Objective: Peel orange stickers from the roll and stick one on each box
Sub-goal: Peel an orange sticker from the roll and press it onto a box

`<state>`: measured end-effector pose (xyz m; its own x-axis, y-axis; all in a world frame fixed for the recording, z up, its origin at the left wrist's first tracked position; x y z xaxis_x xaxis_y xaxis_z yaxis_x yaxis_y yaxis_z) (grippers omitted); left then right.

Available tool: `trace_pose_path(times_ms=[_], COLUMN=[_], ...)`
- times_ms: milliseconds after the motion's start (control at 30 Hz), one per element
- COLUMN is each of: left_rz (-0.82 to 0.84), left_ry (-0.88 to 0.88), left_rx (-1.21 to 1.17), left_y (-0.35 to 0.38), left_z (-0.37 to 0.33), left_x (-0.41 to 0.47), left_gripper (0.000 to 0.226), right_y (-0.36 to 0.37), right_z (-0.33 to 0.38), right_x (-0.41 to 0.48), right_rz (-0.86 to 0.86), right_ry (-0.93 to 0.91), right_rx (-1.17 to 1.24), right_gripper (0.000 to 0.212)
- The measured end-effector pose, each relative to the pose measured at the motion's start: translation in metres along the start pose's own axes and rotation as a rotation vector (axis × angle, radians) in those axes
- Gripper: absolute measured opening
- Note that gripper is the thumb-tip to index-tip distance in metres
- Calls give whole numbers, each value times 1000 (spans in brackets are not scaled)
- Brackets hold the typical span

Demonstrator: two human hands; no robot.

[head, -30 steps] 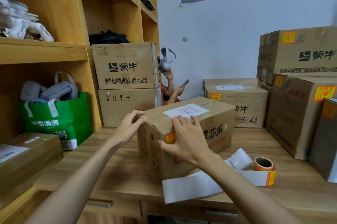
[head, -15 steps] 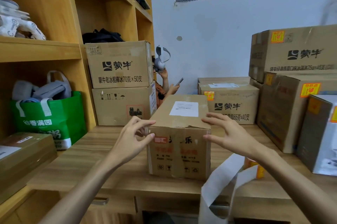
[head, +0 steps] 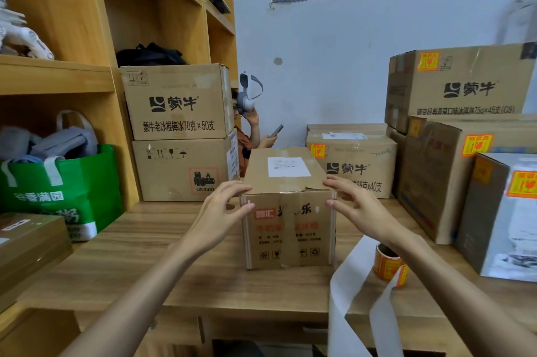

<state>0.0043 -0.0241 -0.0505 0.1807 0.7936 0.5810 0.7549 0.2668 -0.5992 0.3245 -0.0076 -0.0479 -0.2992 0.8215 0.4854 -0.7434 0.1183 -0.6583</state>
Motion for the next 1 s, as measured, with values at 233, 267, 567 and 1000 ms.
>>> trace_pose_path(times_ms=[233,267,567,1000], left_rz=[-32,-33,-46,-48], left_ry=[-49,-53,-66,-154], left_rx=[-41,-44,-12,-16], left_y=[4,4,5,0], left_z=[5,7,14,28], left_x=[15,15,18,30], left_gripper=[37,37,39,43], right_y=[12,14,25,44], right_z=[-5,-6,-10,-12], right_x=[16,17,25,44], right_rz=[-70,-81,-98,-118], right_ry=[-27,-32,-25,11], right_rx=[-30,-34,3,-2], right_gripper=[43,43,44,45])
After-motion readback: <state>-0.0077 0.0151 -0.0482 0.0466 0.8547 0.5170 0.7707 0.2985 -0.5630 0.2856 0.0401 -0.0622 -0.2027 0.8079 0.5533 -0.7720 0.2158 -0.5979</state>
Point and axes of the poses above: each hand's wrist, its own x-axis towards the middle knuckle, its own y-axis out of the palm, z = x × y, the point moved 2 cm from there along x, towards the middle knuckle, and after that the axes turned 1 degree about -y, right-handed, at the moved point
